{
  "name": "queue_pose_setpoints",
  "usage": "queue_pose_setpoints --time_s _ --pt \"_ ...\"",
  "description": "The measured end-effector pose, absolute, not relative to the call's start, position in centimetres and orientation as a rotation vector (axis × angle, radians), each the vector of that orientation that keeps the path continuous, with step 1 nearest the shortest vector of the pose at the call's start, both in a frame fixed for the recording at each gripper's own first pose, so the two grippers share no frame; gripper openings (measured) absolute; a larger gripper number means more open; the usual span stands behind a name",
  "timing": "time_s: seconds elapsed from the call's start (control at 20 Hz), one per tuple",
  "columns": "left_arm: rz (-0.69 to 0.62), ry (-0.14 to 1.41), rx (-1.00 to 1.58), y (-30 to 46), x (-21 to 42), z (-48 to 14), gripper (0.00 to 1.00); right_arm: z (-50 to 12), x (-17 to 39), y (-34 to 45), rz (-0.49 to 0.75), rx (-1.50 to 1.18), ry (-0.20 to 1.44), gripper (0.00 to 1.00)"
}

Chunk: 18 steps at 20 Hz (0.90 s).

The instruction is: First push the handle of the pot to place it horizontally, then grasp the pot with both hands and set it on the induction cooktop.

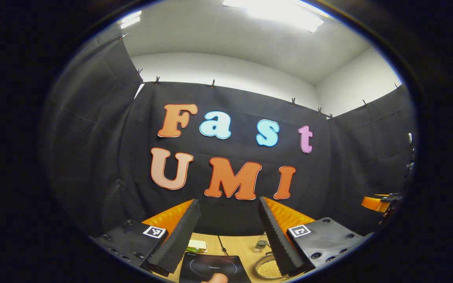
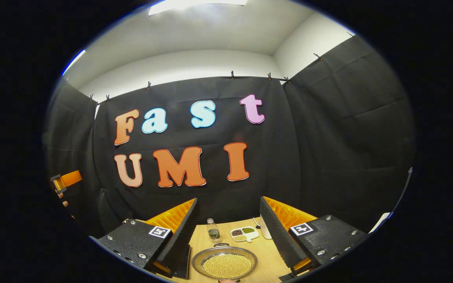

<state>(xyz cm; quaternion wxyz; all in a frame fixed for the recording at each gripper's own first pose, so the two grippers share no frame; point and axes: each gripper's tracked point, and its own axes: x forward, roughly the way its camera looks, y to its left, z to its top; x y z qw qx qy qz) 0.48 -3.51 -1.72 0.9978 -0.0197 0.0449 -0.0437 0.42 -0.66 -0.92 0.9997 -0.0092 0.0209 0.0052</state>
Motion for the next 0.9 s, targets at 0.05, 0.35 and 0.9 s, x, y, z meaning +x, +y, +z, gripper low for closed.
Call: queue_pose_setpoints --time_s 0.05,0.35,0.9 --pt "-0.089 0.090 -0.038 -3.5 0.5 -1.7 0.96 -1.0 0.4 -0.7 0.010 -0.022 0.043 0.95" --pt "-0.087 0.091 -0.035 -3.4 0.3 -1.7 0.96 -0.9 0.1 -0.3 0.048 -0.014 0.046 0.90" --pt "-0.103 0.123 -0.048 -3.9 0.2 -2.7 0.97 -1.4 -0.9 0.6 0.051 -0.071 -0.004 0.02"
